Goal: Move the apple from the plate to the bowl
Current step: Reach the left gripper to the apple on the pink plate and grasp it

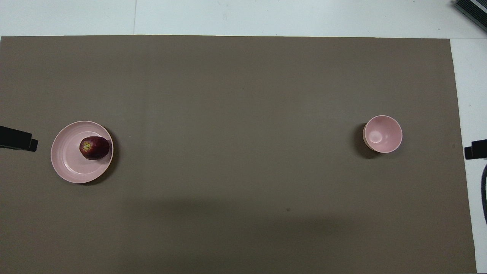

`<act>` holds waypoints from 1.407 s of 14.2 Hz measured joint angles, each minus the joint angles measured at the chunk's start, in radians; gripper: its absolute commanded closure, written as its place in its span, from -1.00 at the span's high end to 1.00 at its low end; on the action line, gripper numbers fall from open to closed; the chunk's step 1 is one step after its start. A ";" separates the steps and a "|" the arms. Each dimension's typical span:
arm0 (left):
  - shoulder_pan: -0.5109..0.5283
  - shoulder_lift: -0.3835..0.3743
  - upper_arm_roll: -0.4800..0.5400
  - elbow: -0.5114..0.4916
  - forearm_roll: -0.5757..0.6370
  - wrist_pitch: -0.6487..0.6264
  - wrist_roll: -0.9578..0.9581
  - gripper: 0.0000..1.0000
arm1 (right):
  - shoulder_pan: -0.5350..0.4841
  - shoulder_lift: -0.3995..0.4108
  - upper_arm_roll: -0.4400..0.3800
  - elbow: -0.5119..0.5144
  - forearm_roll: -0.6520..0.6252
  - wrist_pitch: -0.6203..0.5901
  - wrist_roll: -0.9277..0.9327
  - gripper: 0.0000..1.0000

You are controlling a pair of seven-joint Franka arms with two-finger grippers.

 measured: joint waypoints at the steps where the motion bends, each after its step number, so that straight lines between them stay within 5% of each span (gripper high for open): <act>1: 0.000 0.000 0.000 -0.016 0.000 0.014 0.000 1.00 | 0.000 0.000 0.000 0.000 0.000 0.000 0.000 1.00; 7: 0.000 0.001 0.003 -0.210 0.000 0.211 0.000 1.00 | 0.001 -0.011 0.008 0.002 0.008 0.000 0.000 1.00; 16: 0.019 0.010 0.010 -0.576 0.000 0.711 0.004 1.00 | 0.001 -0.012 0.002 -0.001 0.049 -0.003 0.000 1.00; 20: 0.044 0.057 0.011 -0.641 0.000 0.806 0.043 1.00 | 0.000 -0.022 -0.015 0.001 0.049 -0.019 -0.002 1.00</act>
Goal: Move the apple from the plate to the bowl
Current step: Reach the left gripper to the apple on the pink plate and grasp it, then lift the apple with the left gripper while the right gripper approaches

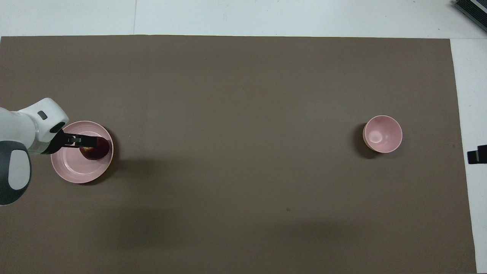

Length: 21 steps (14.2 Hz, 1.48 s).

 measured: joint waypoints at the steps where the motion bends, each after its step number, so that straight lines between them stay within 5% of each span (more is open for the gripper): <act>1: 0.000 0.016 0.000 -0.010 0.000 0.031 0.001 1.00 | 0.004 -0.009 0.003 -0.001 0.000 -0.001 0.000 1.00; 7: 0.008 0.076 0.000 -0.048 0.000 0.109 0.002 0.94 | 0.010 -0.022 0.015 -0.087 0.001 -0.002 0.000 1.00; 8: 0.008 0.076 0.000 -0.056 0.000 0.118 0.002 0.69 | 0.010 -0.022 0.015 -0.093 0.001 0.001 0.000 1.00; 9: 0.008 0.076 0.000 -0.061 0.000 0.121 0.002 0.23 | 0.010 -0.022 0.015 -0.094 0.002 0.001 0.000 1.00; 10: 0.008 0.076 0.000 -0.062 0.000 0.121 0.002 -0.72 | 0.010 -0.023 0.015 -0.094 0.002 0.001 0.000 1.00; 11: 0.008 0.076 0.000 -0.062 0.000 0.121 0.002 -1.00 | 0.010 -0.023 0.015 -0.094 0.002 0.001 0.000 1.00; 17: 0.008 0.070 -0.003 -0.055 0.000 0.130 0.002 -1.00 | 0.010 -0.024 0.015 -0.094 0.002 0.001 0.000 1.00; 21: 0.007 -0.002 -0.014 -0.052 -0.014 0.092 0.003 -1.00 | 0.010 -0.024 0.015 -0.094 0.002 0.001 0.000 1.00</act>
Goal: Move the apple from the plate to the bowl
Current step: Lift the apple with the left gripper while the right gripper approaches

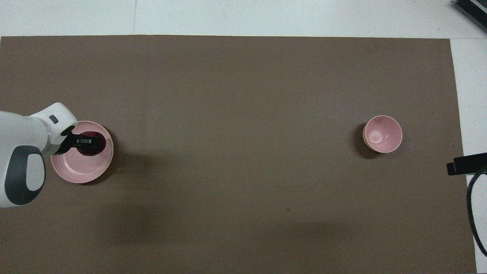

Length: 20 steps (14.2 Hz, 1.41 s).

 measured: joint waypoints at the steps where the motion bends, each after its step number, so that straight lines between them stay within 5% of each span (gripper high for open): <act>1: -0.002 -0.028 -0.005 0.001 -0.039 -0.024 0.001 -1.00 | 0.000 0.000 0.000 0.000 0.000 0.000 0.000 1.00; 6: -0.043 -0.092 -0.025 0.033 -0.279 -0.168 0.008 -1.00 | -0.001 0.000 0.000 -0.009 0.041 0.000 0.000 1.00; 14: -0.058 -0.092 -0.170 0.060 -0.710 -0.173 -0.012 -1.00 | 0.039 0.008 0.001 -0.182 0.211 0.162 0.168 1.00; 20: -0.061 -0.092 -0.396 0.065 -0.932 0.061 -0.161 -1.00 | 0.088 0.059 0.002 -0.223 0.383 0.246 0.471 1.00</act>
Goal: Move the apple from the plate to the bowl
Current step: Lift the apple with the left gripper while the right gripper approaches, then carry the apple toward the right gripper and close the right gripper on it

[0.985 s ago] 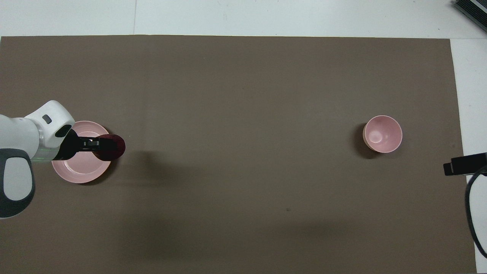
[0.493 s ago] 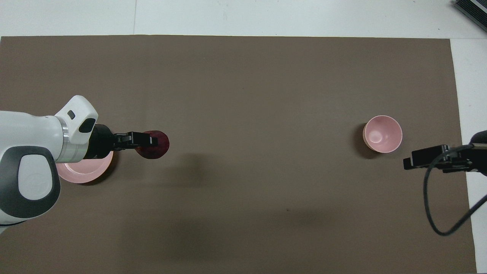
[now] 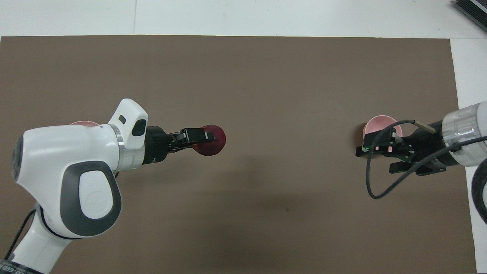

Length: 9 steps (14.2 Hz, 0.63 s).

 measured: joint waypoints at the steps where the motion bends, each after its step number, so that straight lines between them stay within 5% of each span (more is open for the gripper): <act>1: 0.000 0.000 -0.028 0.000 -0.040 0.029 -0.007 -1.00 | 0.010 0.010 0.000 -0.001 0.027 0.016 0.052 1.00; 9: -0.004 0.000 -0.273 0.010 -0.245 0.358 -0.050 -1.00 | 0.051 0.076 -0.004 -0.009 0.313 0.111 0.388 1.00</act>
